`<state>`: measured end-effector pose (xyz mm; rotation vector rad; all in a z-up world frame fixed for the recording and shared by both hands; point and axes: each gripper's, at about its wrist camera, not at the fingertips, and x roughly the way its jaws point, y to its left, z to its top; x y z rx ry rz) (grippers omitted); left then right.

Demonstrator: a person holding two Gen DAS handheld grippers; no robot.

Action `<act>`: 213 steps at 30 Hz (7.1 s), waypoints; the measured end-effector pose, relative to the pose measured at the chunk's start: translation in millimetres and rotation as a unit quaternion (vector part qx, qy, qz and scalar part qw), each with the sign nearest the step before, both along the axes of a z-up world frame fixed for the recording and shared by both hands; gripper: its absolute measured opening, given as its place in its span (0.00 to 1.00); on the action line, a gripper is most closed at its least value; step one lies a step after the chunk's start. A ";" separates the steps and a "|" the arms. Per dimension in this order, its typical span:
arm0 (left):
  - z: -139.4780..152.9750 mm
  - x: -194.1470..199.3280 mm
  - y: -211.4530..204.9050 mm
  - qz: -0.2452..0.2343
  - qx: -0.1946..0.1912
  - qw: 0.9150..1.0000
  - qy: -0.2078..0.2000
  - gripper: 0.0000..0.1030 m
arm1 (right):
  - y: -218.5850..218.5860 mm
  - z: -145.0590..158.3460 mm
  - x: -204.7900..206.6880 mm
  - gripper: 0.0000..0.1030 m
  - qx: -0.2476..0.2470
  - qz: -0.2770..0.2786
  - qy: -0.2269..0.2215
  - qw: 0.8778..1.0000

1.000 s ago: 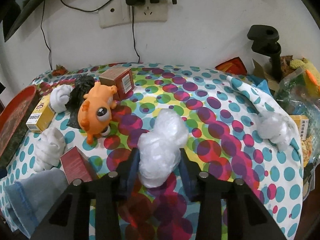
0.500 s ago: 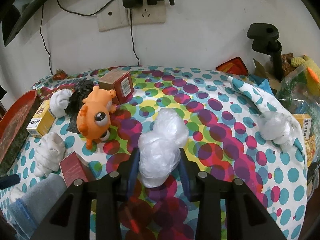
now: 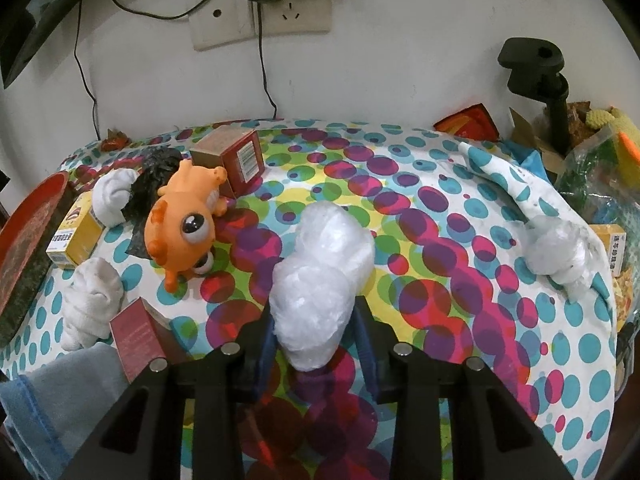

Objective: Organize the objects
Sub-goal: 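Grasp the white folded sock with the left gripper while the right gripper holds the plastic bundle, then carry the white sock with the left gripper onto the red tray and release, then withdraw the open left gripper from the tray, then carry the white plastic bundle with the right gripper onto the red tray and release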

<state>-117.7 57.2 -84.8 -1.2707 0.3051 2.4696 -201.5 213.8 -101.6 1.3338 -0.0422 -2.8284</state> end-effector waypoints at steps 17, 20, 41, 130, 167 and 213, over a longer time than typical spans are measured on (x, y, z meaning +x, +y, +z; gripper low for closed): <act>37.2 13.0 -62.9 0.060 -0.009 0.998 0.033 0.44 | 2.0 6.5 6.2 0.27 0.013 -0.020 0.022 0.999; 41.7 8.8 -87.5 0.090 -0.014 0.995 0.036 0.44 | 3.5 7.1 6.4 0.27 0.016 -0.027 0.023 0.999; 37.8 -22.5 -294.4 0.326 -0.066 0.943 0.024 0.45 | 5.2 4.8 3.5 0.27 0.035 -0.047 0.013 0.998; 54.0 75.2 -322.0 0.373 -0.046 0.921 0.101 0.96 | -111.9 61.3 19.1 0.27 0.178 0.029 0.076 0.981; 52.7 89.8 -385.7 0.444 -0.023 0.889 0.106 0.97 | -366.4 42.2 0.9 0.27 0.087 0.225 0.038 0.970; 40.5 84.8 -390.6 0.450 -0.022 0.889 0.087 0.97 | -358.0 46.7 9.3 0.42 0.115 0.206 0.039 0.971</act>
